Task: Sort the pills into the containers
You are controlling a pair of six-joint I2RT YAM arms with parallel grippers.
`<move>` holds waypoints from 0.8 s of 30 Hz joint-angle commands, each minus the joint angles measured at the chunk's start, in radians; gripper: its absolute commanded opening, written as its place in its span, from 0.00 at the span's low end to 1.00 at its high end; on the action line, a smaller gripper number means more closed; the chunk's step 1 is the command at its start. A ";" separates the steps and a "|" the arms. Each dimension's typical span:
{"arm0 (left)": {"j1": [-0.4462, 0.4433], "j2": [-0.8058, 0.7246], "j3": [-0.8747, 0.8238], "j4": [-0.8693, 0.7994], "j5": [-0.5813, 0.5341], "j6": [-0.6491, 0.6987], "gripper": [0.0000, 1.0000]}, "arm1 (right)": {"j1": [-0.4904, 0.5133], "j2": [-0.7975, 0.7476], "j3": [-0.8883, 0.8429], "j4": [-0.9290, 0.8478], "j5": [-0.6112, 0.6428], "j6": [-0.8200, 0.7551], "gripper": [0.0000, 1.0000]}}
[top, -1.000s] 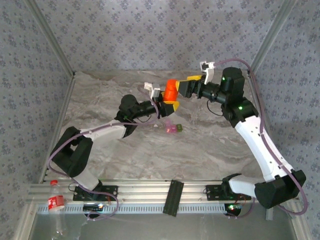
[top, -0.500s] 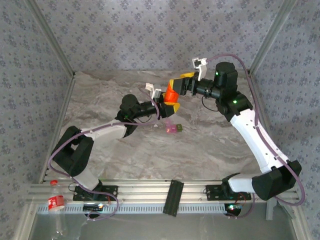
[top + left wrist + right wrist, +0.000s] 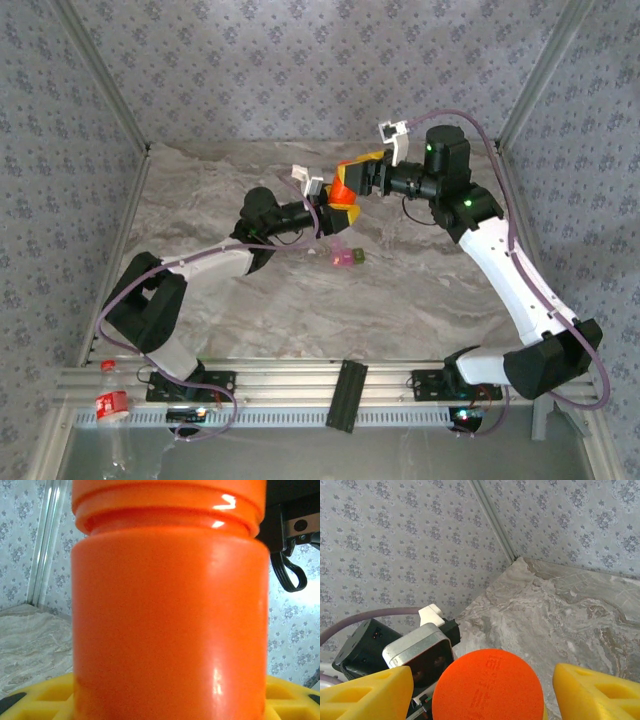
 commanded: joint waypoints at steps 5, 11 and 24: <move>-0.001 -0.018 0.041 0.025 0.015 0.010 0.00 | 0.011 -0.008 0.009 -0.013 -0.023 -0.023 0.70; 0.000 -0.023 0.040 0.021 0.011 0.012 0.00 | 0.011 -0.015 0.002 -0.007 -0.025 -0.023 0.47; 0.000 -0.041 0.033 0.040 -0.027 0.017 0.00 | 0.011 -0.084 -0.098 0.062 -0.011 -0.065 0.37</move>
